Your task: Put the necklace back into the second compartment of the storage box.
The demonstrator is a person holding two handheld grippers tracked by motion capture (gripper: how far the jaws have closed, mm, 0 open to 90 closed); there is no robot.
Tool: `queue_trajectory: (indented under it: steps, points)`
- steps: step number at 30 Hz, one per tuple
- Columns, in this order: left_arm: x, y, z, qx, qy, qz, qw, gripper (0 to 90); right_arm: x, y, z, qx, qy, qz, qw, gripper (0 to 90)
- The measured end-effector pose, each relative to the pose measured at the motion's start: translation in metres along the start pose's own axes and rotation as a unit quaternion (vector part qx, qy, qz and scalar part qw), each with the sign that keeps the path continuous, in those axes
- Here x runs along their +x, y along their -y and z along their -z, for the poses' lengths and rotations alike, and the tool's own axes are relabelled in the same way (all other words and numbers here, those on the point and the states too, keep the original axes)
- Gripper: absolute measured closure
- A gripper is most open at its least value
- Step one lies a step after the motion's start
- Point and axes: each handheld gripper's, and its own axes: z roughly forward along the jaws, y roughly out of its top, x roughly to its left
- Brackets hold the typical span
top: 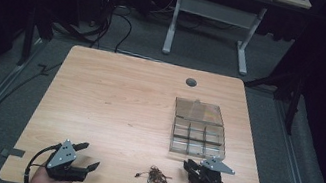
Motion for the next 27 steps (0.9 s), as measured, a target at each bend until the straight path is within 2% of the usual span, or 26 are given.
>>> queue_trajectory:
  steps: [4,6,9,10,11,13,14,18,19,20,21,22,23,24,27]
  points:
    - [0.0,0.0,0.0,0.001,-0.001,0.0,1.0,24.9,0.006,-0.004,0.003,-0.005,-0.007,0.012,0.9999,82.6]
    - [0.0,0.0,0.0,0.002,-0.002,0.0,1.0,25.0,0.016,-0.008,0.007,-0.013,-0.018,0.024,0.9995,87.6]
    - [0.0,0.0,0.0,0.003,-0.002,0.0,1.0,25.1,0.023,-0.01,0.009,-0.02,-0.028,0.033,0.9989,89.6]
    - [0.0,0.0,-0.001,0.003,-0.003,0.001,1.0,25.1,0.027,-0.011,0.009,-0.02,-0.034,0.036,0.9986,90.0]
    - [0.0,0.0,0.0,0.003,-0.003,0.001,1.0,25.1,0.034,-0.013,0.008,-0.022,-0.05,0.045,0.9975,90.0]
    - [0.0,0.0,0.0,0.003,-0.003,0.001,1.0,25.2,0.039,-0.013,0.008,-0.023,-0.059,0.049,0.9968,90.0]
    - [0.0,0.0,0.0,0.003,-0.003,0.001,1.0,25.2,0.048,-0.015,0.007,-0.021,-0.078,0.059,0.995,90.0]
    - [0.0,0.0,-0.001,0.004,-0.002,0.001,1.0,25.2,0.068,-0.015,0.0,-0.008,-0.106,0.082,0.9909,90.0]
    - [0.0,0.0,0.0,0.004,-0.002,0.002,1.0,25.2,0.068,-0.015,0.0,-0.008,-0.106,0.082,0.9909,90.0]
    - [0.0,0.0,0.0,0.003,-0.002,0.002,1.0,25.2,0.076,-0.013,-0.005,0.003,-0.115,0.092,0.989,90.0]
    - [0.0,0.0,0.0,0.003,-0.002,0.002,1.0,25.2,0.076,-0.013,-0.005,0.003,-0.115,0.092,0.989,90.0]
    - [0.0,0.0,0.0,0.003,-0.002,0.002,1.0,25.2,0.08,-0.012,-0.01,0.017,-0.115,0.1,0.9882,90.0]
    - [0.0,0.0,0.0,0.003,-0.003,0.001,1.0,25.2,0.08,-0.012,-0.01,0.017,-0.115,0.1,0.9882,90.0]
    - [0.0,0.0,0.0,0.002,-0.002,0.001,1.0,25.2,0.082,-0.01,-0.016,0.036,-0.108,0.108,0.9876,90.0]
    - [0.0,0.0,0.0,0.002,-0.002,0.001,1.0,25.2,0.083,-0.007,-0.02,0.05,-0.104,0.111,0.9871,90.0]
